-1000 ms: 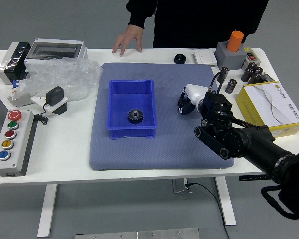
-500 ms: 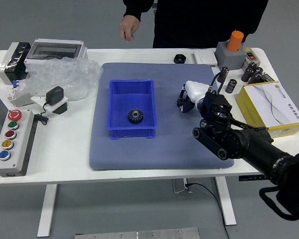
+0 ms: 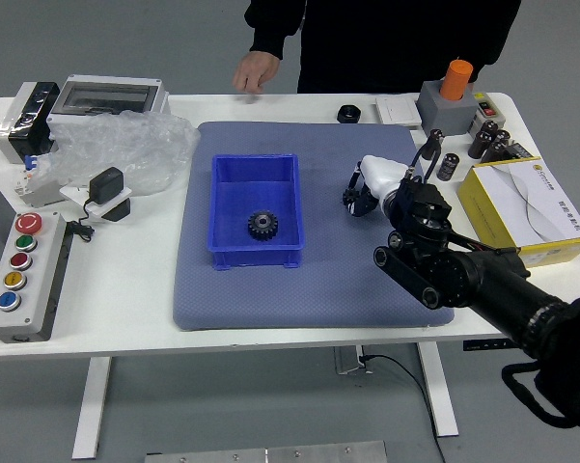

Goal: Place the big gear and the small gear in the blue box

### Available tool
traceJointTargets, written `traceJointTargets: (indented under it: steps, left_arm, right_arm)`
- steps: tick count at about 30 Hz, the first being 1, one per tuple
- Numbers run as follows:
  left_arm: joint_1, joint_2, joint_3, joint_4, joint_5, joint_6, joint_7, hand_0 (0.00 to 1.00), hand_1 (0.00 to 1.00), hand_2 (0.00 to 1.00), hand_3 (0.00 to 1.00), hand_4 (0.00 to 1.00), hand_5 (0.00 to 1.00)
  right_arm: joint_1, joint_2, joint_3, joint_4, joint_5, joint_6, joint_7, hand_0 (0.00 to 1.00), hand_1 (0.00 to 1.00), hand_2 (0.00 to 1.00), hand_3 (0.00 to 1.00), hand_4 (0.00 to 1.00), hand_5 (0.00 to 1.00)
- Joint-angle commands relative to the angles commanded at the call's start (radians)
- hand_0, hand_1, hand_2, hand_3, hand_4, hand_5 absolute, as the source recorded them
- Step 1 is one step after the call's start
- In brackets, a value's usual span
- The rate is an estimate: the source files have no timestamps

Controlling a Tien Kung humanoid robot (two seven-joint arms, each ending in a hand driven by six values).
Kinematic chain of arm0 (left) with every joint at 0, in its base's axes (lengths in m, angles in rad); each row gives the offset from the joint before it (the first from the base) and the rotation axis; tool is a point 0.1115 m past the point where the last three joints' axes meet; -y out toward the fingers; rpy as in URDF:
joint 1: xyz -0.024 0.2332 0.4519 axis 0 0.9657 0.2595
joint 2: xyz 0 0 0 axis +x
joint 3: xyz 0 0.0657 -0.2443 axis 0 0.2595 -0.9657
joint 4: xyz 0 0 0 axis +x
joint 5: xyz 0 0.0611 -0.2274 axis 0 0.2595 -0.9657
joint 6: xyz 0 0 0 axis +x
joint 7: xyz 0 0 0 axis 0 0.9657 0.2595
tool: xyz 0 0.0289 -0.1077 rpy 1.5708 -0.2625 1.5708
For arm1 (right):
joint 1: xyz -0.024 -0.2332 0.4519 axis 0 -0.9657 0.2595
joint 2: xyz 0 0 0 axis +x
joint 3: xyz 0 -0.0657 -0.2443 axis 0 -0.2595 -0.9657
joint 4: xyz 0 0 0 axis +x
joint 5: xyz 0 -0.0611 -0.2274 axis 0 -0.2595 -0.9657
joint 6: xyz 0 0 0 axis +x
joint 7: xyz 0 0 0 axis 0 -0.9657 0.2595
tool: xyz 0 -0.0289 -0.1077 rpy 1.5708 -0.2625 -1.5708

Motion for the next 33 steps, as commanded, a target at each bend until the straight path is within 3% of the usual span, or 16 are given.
traceJointTargets:
  steps: [20, 33]
  left_arm:
    - [0.002, 0.004, -0.007, 0.0, 0.006, -0.002, -0.001, 0.817, 0.799, 0.808, 0.838, 0.625, 0.292]
    - [0.005, 0.007, -0.015, 0.0, 0.014, -0.004, -0.001, 0.817, 0.798, 0.808, 0.838, 0.624, 0.293]
  right_arm:
    - [0.016, -0.035, 0.048, 0.052, -0.037, 0.005, -0.025, 0.501, 0.367, 0.389, 0.476, 0.686, 0.089]
    - [0.017, -0.058, 0.064, 0.158, -0.092, 0.019, -0.061, 0.5, 0.367, 0.39, 0.473, 0.687, 0.087]
